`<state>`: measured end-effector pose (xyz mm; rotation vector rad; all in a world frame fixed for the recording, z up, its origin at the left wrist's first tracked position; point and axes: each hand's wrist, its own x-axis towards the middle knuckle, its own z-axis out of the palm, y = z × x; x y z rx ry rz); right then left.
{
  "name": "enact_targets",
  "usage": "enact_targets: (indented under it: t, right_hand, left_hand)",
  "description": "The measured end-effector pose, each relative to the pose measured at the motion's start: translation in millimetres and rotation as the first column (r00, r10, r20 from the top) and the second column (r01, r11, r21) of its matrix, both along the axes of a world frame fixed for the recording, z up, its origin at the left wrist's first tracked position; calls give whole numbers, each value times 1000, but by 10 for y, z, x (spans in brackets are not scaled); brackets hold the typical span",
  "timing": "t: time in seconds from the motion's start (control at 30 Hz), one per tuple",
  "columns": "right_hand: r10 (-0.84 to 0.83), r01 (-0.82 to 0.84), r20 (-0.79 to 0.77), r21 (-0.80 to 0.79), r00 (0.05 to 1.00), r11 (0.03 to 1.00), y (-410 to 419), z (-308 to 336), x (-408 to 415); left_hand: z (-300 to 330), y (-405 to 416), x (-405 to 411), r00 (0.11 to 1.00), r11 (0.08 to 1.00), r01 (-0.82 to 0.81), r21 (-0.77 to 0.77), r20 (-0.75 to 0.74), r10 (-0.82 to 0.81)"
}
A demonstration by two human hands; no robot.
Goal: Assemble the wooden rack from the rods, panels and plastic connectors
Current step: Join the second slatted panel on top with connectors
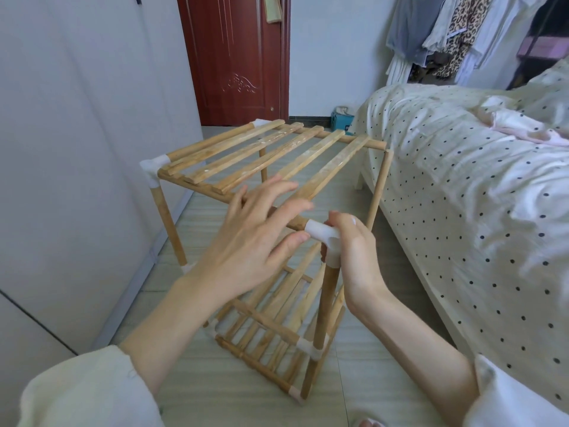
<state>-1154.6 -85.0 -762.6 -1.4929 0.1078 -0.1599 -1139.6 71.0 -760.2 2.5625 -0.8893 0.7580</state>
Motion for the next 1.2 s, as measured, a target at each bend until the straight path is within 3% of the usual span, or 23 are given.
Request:
enact_targets:
  t: [0.1, 0.23, 0.6, 0.73, 0.9, 1.03, 1.1, 1.2]
  right_hand:
    - [-39, 46, 145, -44, 989, 998, 14, -66, -2]
    - [-9, 1, 229, 34, 973, 999, 26, -95, 18]
    - [-14, 12, 127, 19, 992, 1000, -148, -205, 36]
    - [107, -111, 135, 18, 985, 994, -147, -178, 30]
    - [206, -196, 154, -77, 966, 977, -321, -98, 137]
    - [286, -279, 79, -89, 955, 956, -601, -58, 321]
    - [287, -285, 17, -73, 958, 956, -736, -26, 392]
    - [262, -258, -40, 93, 964, 962, -851, 65, 502]
  left_hand:
    - [-86, -63, -18, 999, 999, -31, 44, 21, 30]
    - [-137, -196, -35, 993, 993, -119, -14, -4, 119]
    - [-190, -380, 8, 995, 995, -104, -3, -2, 104]
    - [-127, -220, 5, 997, 997, -72, 18, 13, 72]
    - [-99, -53, 4, 994, 997, -50, -65, 92, 56]
    - [-21, -188, 48, 995, 998, -52, -20, 84, 53]
    - [-37, -232, 95, 989, 996, -34, 79, 148, 22]
    - [8, -305, 156, 975, 969, -113, 220, 213, 66]
